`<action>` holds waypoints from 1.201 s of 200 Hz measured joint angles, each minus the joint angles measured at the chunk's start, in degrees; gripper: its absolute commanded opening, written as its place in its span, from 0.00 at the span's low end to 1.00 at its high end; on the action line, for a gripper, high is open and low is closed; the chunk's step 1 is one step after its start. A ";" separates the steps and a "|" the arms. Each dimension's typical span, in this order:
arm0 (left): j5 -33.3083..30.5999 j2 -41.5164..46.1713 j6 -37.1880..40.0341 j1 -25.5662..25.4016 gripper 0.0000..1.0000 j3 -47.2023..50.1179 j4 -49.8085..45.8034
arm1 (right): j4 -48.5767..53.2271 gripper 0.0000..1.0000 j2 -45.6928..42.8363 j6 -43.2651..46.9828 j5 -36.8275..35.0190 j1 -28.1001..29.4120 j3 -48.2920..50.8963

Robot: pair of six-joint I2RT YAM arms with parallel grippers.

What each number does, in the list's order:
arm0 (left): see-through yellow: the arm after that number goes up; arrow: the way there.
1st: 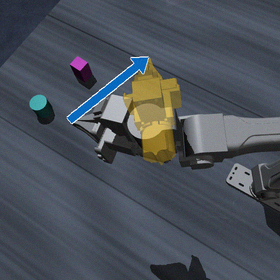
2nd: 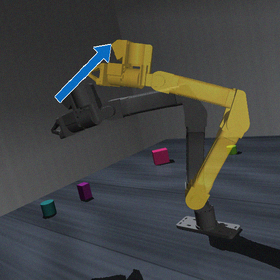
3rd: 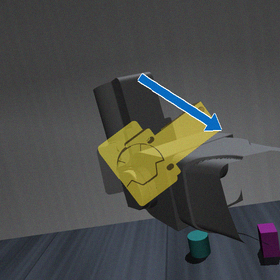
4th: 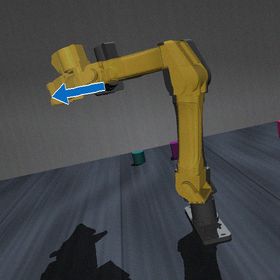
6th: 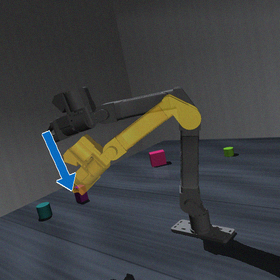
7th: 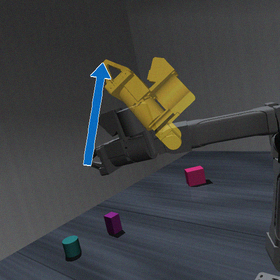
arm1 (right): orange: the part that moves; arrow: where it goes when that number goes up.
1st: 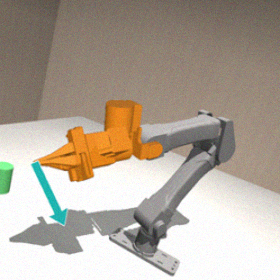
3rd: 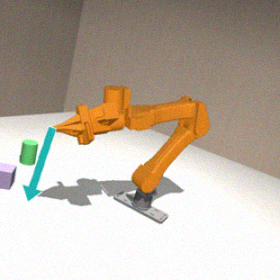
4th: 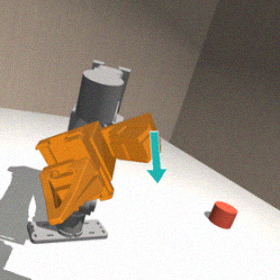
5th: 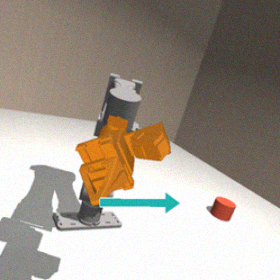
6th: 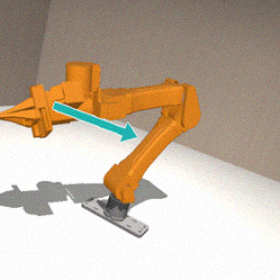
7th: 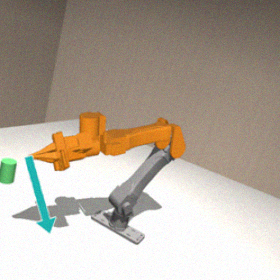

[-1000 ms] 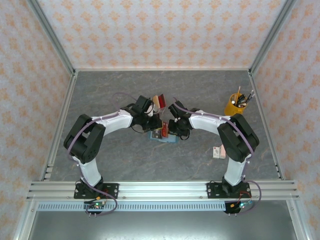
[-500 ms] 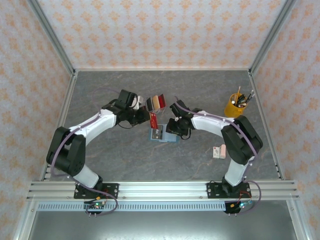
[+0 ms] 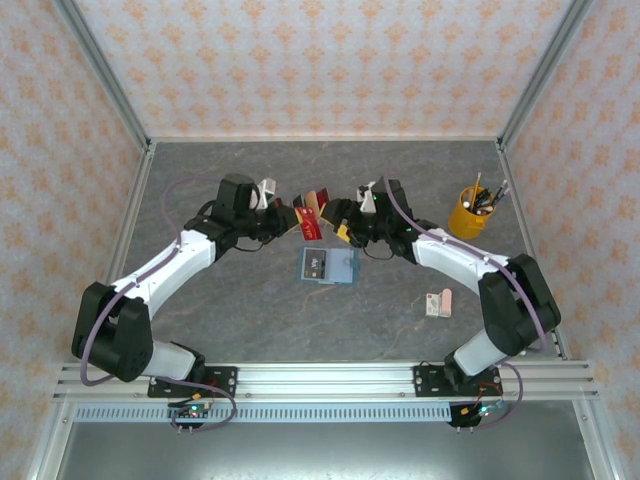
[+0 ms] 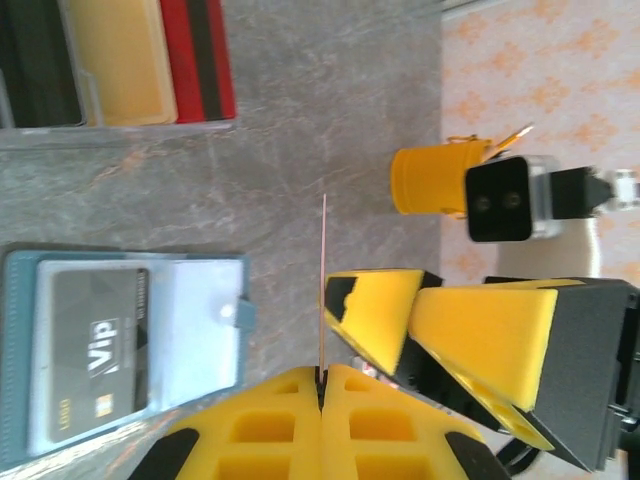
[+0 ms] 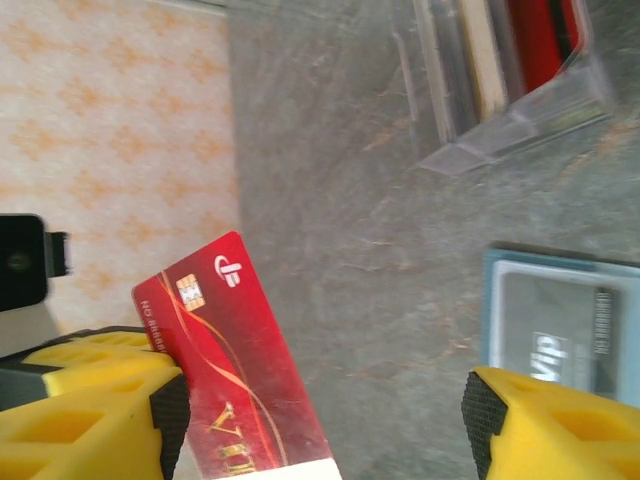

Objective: Take the credit cards out of the card holder

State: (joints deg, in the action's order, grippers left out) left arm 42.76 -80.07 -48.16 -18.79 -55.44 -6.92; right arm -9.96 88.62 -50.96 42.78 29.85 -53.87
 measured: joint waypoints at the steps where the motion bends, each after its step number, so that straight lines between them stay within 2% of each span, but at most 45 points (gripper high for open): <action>1: 0.09 0.00 -0.09 0.04 0.00 0.02 0.13 | -0.31 0.72 0.04 -0.26 0.26 -0.02 0.00; 23: 2.08 0.04 -2.82 0.66 0.00 0.79 3.89 | -6.97 0.66 1.22 -4.50 3.65 0.00 0.02; 57: 3.43 0.04 -5.01 1.25 0.00 1.29 6.21 | -13.42 0.52 2.91 -8.83 6.86 0.00 0.15; 124: 4.55 0.07 -7.76 2.36 0.00 1.64 9.01 | -15.56 0.08 2.91 -9.22 8.28 -0.28 1.44; 142: 3.80 0.09 -7.02 2.62 0.00 1.60 7.08 | -14.34 0.01 2.40 -6.88 8.13 -0.44 1.27; 165: 0.98 0.35 -3.10 2.05 0.28 -0.39 -1.46 | -6.01 0.00 1.33 -0.33 6.38 0.28 -1.01; 189: -6.80 1.90 3.23 1.90 0.60 -3.82 -13.62 | 7.52 0.00 1.07 9.44 -0.74 0.55 -7.17; 210: -13.79 4.46 6.99 2.03 0.76 -4.68 -21.66 | 18.29 0.00 2.03 17.42 -8.76 0.50 -13.92; 240: -22.05 7.61 10.75 2.03 0.94 -4.61 -30.53 | 27.91 0.00 8.44 26.18 -19.12 1.05 -24.65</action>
State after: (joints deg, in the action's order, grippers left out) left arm 20.71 -72.47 -37.41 -16.75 -60.05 -37.45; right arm 17.96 97.06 -24.77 23.66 30.89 -78.52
